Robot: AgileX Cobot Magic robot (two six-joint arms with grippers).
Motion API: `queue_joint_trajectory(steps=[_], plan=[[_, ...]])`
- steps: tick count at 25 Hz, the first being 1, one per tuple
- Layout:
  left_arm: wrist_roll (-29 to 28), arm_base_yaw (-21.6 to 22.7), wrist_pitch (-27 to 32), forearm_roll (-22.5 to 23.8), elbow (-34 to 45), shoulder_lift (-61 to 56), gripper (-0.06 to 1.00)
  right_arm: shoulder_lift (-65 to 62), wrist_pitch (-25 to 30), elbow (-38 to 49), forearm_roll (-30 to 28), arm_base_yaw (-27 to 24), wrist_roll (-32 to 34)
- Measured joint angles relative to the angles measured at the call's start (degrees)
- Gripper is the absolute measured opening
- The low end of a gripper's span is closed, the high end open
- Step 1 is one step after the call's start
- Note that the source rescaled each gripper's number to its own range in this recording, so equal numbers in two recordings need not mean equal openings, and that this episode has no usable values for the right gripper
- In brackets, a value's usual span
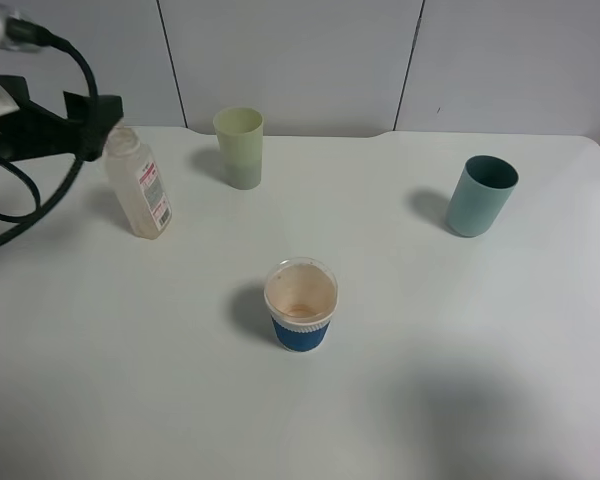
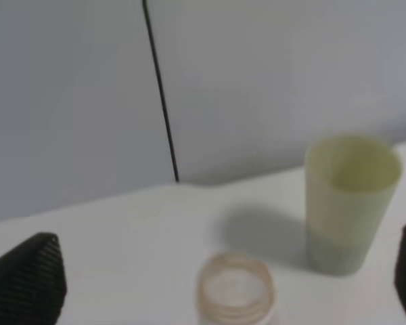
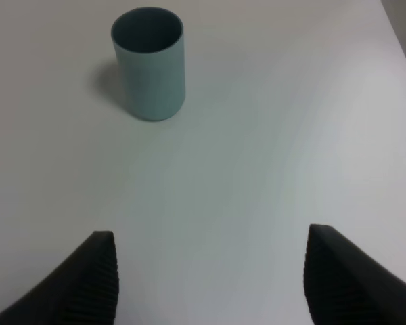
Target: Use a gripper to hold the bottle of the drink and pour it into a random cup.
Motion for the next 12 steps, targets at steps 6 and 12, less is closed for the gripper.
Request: queue_joint_trajectory(steps=[6, 12], plan=[[0.51, 0.00, 14.25, -0.24, -0.85, -14.72, 0.98, 0.00, 0.00, 0.00, 0.00, 0.00, 0.00], [3.00, 0.00, 39.21, -0.24, -9.64, -23.80, 0.98, 0.00, 0.00, 0.00, 0.00, 0.00, 0.00]])
